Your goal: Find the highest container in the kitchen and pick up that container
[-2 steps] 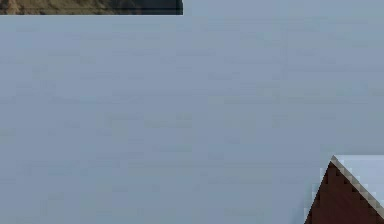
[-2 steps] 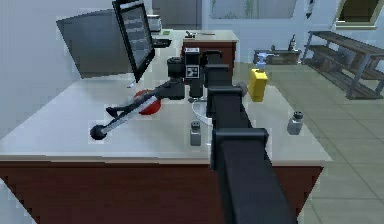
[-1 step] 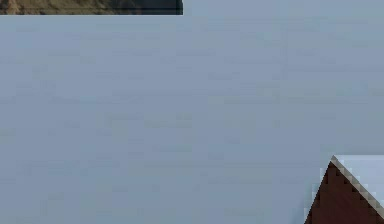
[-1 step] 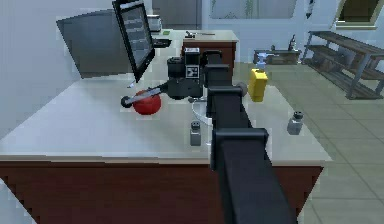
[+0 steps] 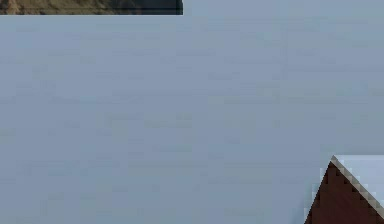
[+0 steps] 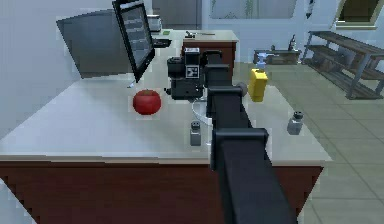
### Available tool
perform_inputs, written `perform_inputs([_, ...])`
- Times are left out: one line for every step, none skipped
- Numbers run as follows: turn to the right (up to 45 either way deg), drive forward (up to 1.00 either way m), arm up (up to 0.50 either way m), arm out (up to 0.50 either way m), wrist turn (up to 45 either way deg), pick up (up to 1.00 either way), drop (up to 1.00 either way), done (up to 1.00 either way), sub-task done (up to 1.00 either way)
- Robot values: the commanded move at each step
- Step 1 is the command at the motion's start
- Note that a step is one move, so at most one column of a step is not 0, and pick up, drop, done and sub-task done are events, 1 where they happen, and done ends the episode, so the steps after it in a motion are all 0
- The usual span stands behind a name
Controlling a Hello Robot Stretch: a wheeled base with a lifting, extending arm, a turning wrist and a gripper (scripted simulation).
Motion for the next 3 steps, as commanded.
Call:
perform_inputs([0.0,0.0,0.0,0.0,27.0,0.0,0.0,0.0,0.0])
perform_inputs([0.0,0.0,-0.08,0.0,0.0,0.0,0.0,0.0,0.0])
perform_inputs([0.0,0.0,0.0,0.0,0.0,1.0,0.0,0.0,0.0])
